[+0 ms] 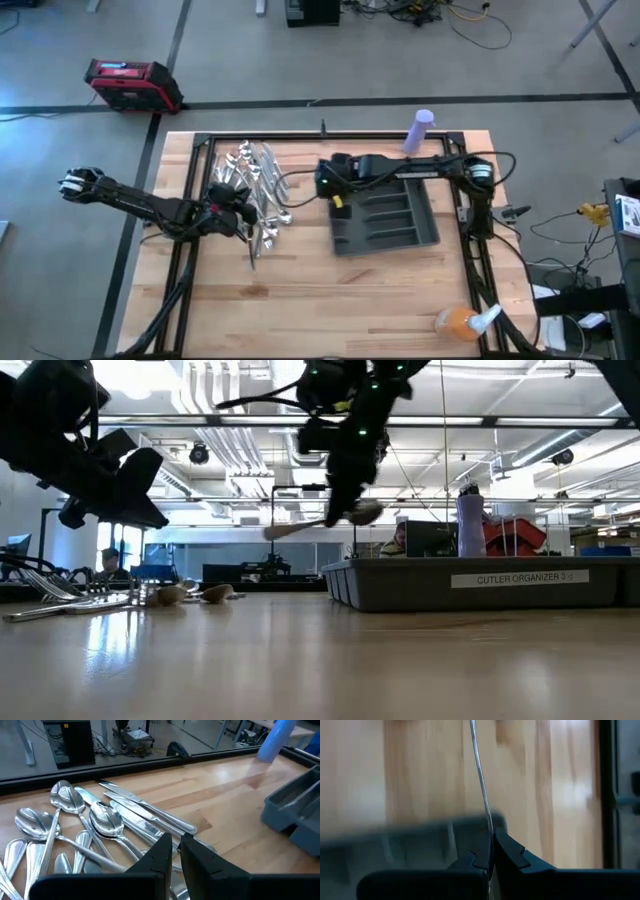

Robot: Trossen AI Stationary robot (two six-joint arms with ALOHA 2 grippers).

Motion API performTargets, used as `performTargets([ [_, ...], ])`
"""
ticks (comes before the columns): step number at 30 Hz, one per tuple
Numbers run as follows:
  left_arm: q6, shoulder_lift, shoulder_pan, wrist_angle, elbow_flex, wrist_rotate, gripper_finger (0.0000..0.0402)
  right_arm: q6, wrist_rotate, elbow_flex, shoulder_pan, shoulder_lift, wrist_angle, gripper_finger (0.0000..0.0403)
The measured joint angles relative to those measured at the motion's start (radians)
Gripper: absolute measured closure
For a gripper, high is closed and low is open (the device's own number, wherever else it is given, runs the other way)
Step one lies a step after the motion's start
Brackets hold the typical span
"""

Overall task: Sort silverware
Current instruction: Put the spoon into the gray silverware tray

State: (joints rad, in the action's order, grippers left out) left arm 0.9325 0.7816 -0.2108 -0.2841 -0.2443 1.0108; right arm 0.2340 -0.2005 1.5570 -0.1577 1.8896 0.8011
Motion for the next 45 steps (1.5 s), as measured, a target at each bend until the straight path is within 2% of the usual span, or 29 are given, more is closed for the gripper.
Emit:
performTargets([
  [5,-0.024,0.020,0.000,0.072,0.000,0.052,0.0377,0.023,-0.023,-0.262,-0.002,-0.170,-0.142,0.0402],
  [9,-0.099,0.044,0.002,0.147,0.001,0.064,0.0377,0.033,-0.093,-0.463,-0.010,-0.283,-0.225,0.0402],
  [12,-0.147,0.058,0.002,0.190,0.002,0.075,0.0377,0.062,-0.118,-0.571,-0.021,-0.324,-0.291,0.0402],
  [15,-0.219,0.076,0.003,0.255,0.001,0.127,0.0377,0.104,-0.113,-0.648,-0.029,-0.325,-0.352,0.0402],
  [19,-0.294,0.082,0.003,0.333,0.001,0.243,0.0377,0.123,-0.116,-0.691,-0.039,-0.300,-0.390,0.0402],
  [23,-0.330,0.068,0.003,0.348,0.001,0.275,0.0377,0.131,-0.113,-0.696,-0.047,-0.283,-0.453,0.0403],
  [29,-0.336,0.086,0.000,0.334,0.004,0.255,0.0377,0.148,-0.080,-0.697,-0.045,-0.260,-0.537,0.0403],
  [31,-0.332,0.089,-0.001,0.311,0.007,0.219,0.0377,0.134,-0.080,-0.696,-0.046,-0.235,-0.559,0.0403],
  [37,-0.326,0.104,-0.005,0.312,0.011,0.180,0.0377,0.105,-0.103,-0.689,-0.045,-0.176,-0.565,0.0403],
  [42,-0.321,0.105,-0.005,0.321,0.011,0.181,0.0377,0.099,-0.113,-0.679,-0.046,-0.180,-0.557,0.0401],
  [45,-0.322,0.102,-0.005,0.318,0.011,0.179,0.0377,0.112,-0.106,-0.661,-0.046,-0.198,-0.542,0.0384],
])
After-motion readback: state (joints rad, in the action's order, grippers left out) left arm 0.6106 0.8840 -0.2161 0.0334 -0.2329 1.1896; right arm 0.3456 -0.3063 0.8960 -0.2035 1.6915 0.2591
